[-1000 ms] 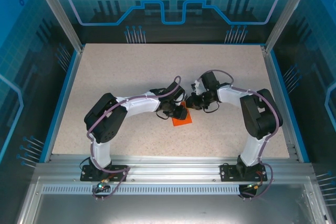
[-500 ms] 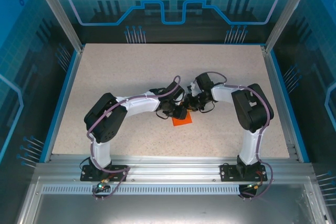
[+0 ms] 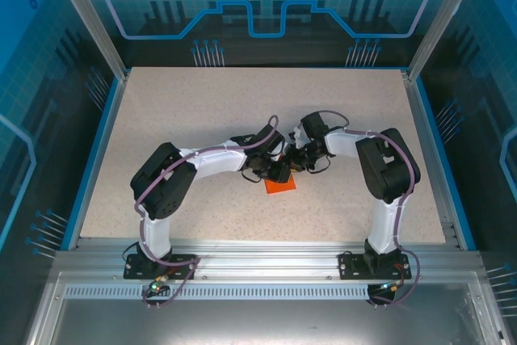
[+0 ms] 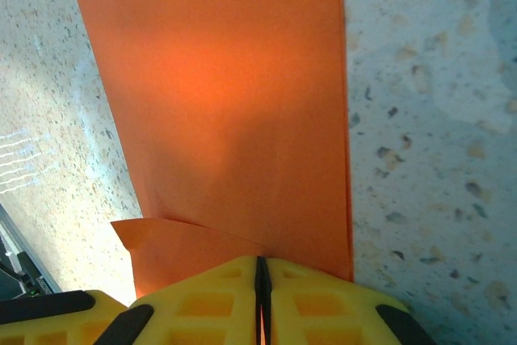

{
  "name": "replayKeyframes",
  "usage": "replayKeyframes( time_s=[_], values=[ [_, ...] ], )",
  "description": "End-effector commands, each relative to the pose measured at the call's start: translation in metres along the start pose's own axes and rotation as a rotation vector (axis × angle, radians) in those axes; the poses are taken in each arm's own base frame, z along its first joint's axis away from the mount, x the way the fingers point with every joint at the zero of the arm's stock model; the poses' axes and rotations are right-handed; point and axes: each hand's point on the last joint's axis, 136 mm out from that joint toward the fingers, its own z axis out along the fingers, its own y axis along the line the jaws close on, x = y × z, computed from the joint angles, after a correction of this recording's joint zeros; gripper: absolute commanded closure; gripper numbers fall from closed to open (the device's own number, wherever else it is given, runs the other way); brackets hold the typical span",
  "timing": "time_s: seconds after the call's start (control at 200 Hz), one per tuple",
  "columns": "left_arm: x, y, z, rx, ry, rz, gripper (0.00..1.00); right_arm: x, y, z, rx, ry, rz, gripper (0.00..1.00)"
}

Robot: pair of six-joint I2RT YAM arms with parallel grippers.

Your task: Fold a paper plane with a square sheet of paper (fold left side to right side)

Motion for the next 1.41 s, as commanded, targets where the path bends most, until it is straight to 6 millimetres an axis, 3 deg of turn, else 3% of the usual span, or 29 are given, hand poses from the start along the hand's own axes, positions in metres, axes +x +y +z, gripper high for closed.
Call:
replayKeyframes(
  time_s=[0.0, 0.365, 0.54, 0.75, 0.875, 1.19, 1.401],
  values=[
    [0.008, -0.006, 0.018, 0.042, 0.051, 0.020, 0.59, 0.012, -0.014, 0.009, 0.072, 0.046, 0.007, 0.89],
    [0.044, 0.001, 0.018, 0.047, 0.100, 0.011, 0.62, 0.012, -0.016, 0.009, 0.080, 0.050, 0.008, 0.89],
    [0.050, 0.002, 0.011, 0.061, 0.067, -0.001, 0.63, 0.012, -0.015, 0.009, 0.076, 0.052, 0.007, 0.89],
    [0.060, 0.013, 0.020, 0.027, 0.099, -0.015, 0.64, 0.012, -0.016, 0.010, 0.079, 0.052, 0.010, 0.89],
    [0.072, 0.021, 0.016, 0.002, 0.111, -0.013, 0.64, 0.012, -0.019, 0.009, 0.085, 0.051, 0.014, 0.89],
    [0.102, 0.004, 0.001, 0.071, 0.133, 0.107, 0.65, 0.011, -0.021, 0.009, 0.089, 0.056, 0.019, 0.89],
    [0.119, 0.018, 0.004, 0.031, 0.162, 0.080, 0.68, 0.011, -0.021, 0.009, 0.089, 0.058, 0.019, 0.89]
  ],
)
